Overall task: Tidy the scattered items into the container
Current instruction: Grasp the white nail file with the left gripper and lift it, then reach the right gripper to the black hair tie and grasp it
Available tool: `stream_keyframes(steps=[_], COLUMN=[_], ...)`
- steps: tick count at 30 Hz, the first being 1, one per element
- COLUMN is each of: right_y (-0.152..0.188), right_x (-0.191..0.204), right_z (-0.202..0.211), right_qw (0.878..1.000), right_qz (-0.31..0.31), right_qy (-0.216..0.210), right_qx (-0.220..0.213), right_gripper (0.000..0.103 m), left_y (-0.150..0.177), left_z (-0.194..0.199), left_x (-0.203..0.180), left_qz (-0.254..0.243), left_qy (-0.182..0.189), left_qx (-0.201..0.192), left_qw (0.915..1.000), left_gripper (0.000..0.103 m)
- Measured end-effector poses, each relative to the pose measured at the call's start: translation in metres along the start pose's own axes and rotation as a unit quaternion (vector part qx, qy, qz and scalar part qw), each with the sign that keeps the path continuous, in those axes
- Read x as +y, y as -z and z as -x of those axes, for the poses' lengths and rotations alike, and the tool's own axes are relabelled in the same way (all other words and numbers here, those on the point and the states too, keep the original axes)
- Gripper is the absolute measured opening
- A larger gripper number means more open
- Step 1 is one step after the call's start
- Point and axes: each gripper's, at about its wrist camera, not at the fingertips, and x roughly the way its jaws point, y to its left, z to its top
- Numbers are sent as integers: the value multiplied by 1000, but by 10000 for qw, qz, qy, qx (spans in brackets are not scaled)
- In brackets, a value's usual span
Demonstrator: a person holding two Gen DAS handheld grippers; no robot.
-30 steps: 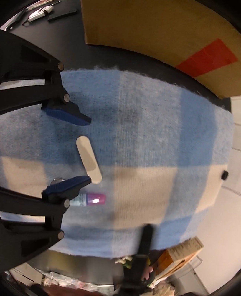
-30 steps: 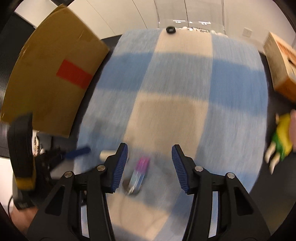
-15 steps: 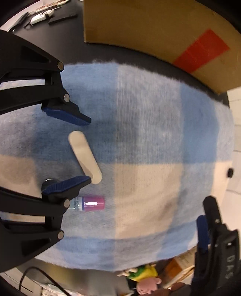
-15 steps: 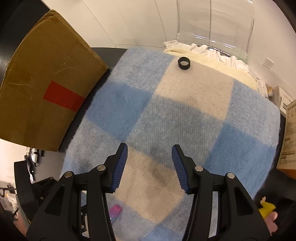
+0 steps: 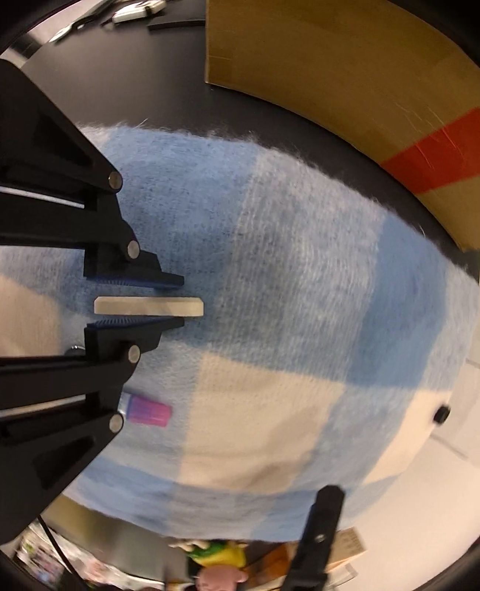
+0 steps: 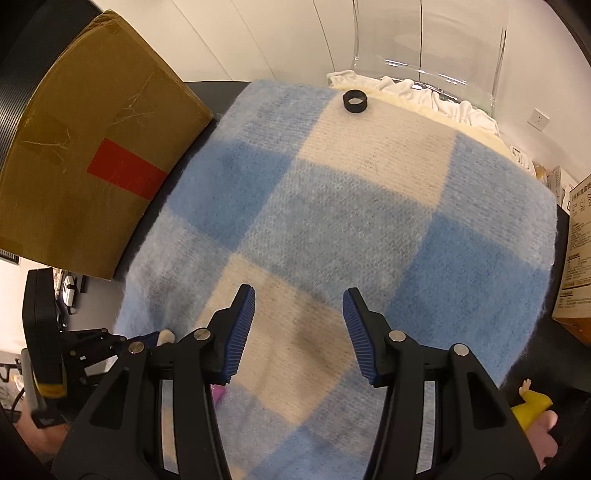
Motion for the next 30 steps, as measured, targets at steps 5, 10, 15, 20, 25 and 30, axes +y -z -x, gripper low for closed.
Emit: stream_keyframes(steps=[5, 10, 15, 20, 25, 30], right_y=[-11, -22, -37, -54, -71, -88], right_x=[-2, -4, -5, -10, -13, -17], right_z=[-3, -6, -10, -19, -27, -34], right_qw=[9999, 9996, 9989, 9985, 9982, 9978], right_qz=[139, 279, 444, 506, 538, 534], right_qy=[36, 72, 128, 164, 166, 222], right_qx=[-18, -36, -67, -97, -184, -324], right_gripper=[53, 53, 53, 53, 53, 53], left_y=[-12, -30, -56, -84, -111, -137], left_z=[9, 17, 19, 18, 12, 11], left_x=[9, 4, -11, -20, -26, -33], left_qz=[642, 775, 708, 666, 601, 494], left_qy=[134, 247, 415, 502, 505, 441], left_qx=[-70, -263, -461, -613, -663, -730], left_qw=[9978, 9963, 9956, 9946, 9947, 9951], left_gripper=[9, 9, 9, 9, 9, 9])
